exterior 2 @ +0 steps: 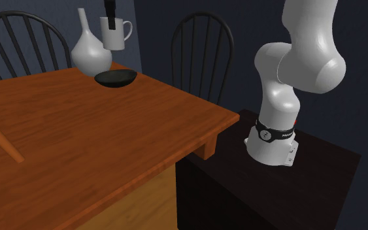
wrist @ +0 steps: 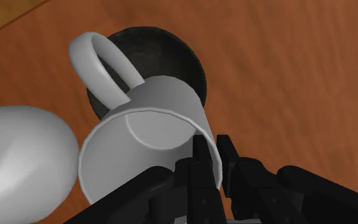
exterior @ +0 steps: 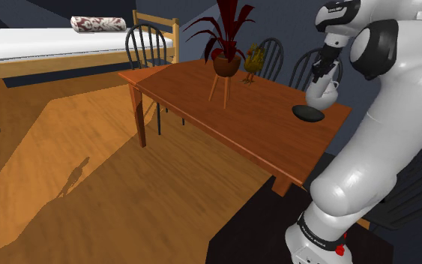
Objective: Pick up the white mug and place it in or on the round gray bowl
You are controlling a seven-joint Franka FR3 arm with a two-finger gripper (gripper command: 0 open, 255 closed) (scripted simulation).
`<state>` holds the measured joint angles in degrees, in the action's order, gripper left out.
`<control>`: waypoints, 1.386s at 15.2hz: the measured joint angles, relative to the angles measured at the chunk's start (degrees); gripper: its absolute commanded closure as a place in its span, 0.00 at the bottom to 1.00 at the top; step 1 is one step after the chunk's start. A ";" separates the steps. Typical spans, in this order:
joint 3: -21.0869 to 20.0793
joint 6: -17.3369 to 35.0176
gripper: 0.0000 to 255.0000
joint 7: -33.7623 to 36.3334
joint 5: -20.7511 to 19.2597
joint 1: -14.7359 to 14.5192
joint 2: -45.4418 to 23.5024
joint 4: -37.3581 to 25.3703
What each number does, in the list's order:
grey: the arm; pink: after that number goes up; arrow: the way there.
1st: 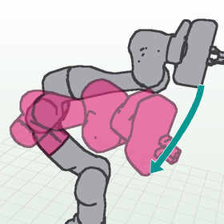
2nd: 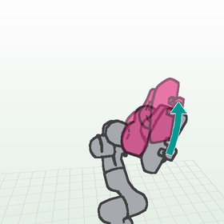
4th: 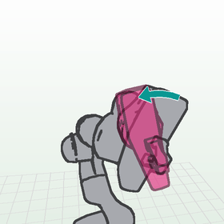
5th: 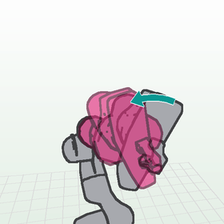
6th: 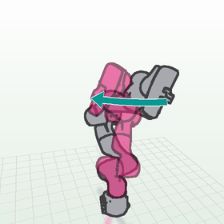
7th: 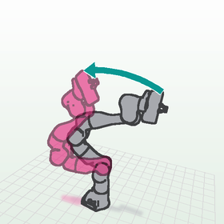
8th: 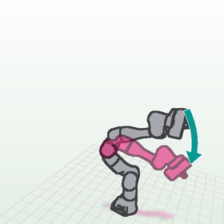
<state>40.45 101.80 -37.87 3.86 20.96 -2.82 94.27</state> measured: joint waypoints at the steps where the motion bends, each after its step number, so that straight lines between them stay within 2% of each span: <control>1: 0.70 -0.18 1.00 -1.87 1.57 1.04 -2.03 -1.61; 3: 1.80 -1.14 1.00 -5.37 4.38 3.40 -5.66 -5.05; 5: 2.07 -0.74 1.00 -6.72 5.44 4.33 -6.99 -5.58; 21: 1.63 11.02 1.00 -7.84 6.11 3.75 -7.28 6.04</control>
<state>42.08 112.82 -45.72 9.98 24.71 -10.10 100.31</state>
